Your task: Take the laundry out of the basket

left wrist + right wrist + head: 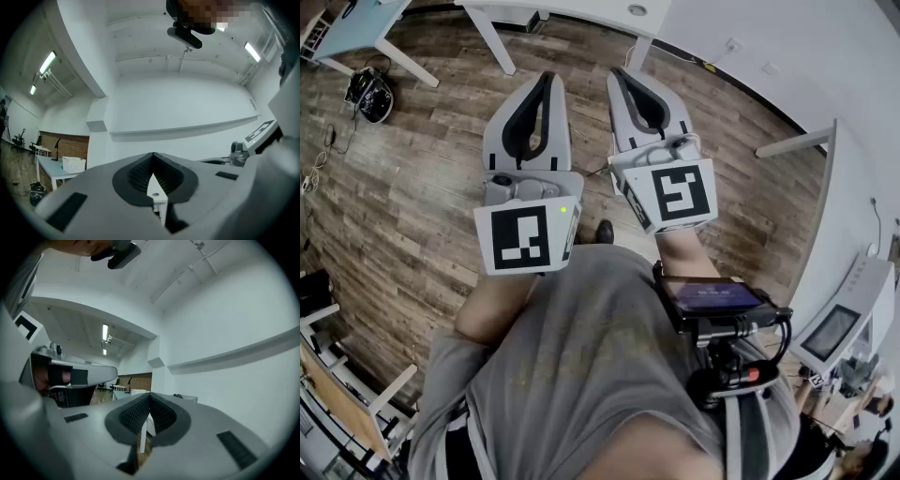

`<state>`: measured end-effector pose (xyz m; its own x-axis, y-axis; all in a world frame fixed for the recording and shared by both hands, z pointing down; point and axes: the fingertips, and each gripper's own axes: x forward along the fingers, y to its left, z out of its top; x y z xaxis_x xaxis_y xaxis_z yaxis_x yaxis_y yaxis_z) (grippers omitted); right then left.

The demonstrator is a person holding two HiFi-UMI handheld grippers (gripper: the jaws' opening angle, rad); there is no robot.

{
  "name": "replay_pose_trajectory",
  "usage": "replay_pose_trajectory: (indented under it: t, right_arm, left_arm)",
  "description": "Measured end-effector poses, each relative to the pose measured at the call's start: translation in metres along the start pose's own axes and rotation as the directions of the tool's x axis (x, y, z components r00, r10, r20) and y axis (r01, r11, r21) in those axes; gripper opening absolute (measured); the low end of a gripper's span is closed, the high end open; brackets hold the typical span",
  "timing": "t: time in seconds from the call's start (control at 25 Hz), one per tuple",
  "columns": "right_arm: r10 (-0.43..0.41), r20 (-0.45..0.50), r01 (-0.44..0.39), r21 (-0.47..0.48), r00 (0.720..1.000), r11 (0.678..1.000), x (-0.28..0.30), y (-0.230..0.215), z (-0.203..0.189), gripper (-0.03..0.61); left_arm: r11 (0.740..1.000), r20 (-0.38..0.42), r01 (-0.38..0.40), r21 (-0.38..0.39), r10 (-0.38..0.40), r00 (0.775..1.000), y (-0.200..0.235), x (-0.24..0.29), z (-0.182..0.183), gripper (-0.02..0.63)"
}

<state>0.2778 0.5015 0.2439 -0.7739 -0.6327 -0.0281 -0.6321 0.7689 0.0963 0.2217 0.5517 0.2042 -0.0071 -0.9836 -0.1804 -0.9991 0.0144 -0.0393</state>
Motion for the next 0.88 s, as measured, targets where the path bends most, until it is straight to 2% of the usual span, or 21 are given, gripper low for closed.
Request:
replay_pose_trajectory:
  t: [0.16, 0.64, 0.88]
  right_arm:
    - [0.024, 0.059, -0.024, -0.011, 0.998, 1.000, -0.009, -0.004, 0.003, 0.006]
    - [0.065, 0.070, -0.066, 0.019, 0.995, 0.998, -0.031, -0.026, -0.010, 0.006]
    - [0.073, 0.002, -0.073, 0.061, 0.997, 0.996, -0.028, -0.033, -0.021, 0.009]
  left_arm:
    - [1.000, -0.002, 0.000, -0.002, 0.000, 1.000, -0.013, -0.002, -0.001, 0.008]
    - [0.999, -0.008, -0.042, 0.008, 0.042, 0.999, -0.041, -0.001, -0.008, 0.008]
    - [0.998, -0.023, -0.063, 0.013, 0.064, 0.998, -0.041, 0.003, -0.014, 0.008]
